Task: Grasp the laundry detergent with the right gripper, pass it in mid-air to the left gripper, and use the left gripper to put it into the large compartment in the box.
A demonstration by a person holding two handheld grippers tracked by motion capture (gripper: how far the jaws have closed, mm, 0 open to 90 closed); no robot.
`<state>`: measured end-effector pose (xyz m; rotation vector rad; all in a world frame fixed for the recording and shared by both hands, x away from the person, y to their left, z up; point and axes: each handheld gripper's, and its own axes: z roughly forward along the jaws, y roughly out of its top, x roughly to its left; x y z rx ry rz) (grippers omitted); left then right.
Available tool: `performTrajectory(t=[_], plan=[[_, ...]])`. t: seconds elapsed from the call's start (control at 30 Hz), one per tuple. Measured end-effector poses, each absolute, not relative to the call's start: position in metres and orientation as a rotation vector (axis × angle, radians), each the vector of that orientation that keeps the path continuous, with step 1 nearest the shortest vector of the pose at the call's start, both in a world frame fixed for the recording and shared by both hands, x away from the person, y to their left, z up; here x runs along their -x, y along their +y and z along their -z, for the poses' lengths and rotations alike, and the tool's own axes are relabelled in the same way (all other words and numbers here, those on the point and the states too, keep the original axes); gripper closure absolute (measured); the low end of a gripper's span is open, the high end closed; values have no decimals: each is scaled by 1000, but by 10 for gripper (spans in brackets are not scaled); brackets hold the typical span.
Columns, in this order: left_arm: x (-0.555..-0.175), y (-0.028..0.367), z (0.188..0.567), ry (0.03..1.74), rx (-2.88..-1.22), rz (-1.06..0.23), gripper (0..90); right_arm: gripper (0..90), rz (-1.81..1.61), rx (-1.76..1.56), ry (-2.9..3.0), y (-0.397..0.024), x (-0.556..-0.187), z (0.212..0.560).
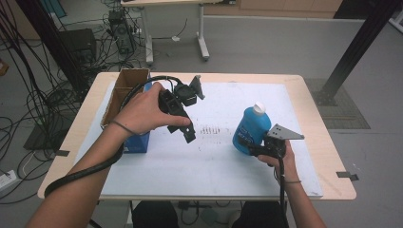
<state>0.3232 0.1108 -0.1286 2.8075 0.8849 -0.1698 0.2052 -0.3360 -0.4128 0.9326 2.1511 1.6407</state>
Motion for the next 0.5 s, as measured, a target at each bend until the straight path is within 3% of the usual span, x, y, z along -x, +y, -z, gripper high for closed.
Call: performTrajectory(t=[0.5], plan=[[-315, 110, 124, 709, -2815, 158, 72, 410, -1755, -728, 2301, -345, -224, 392]])
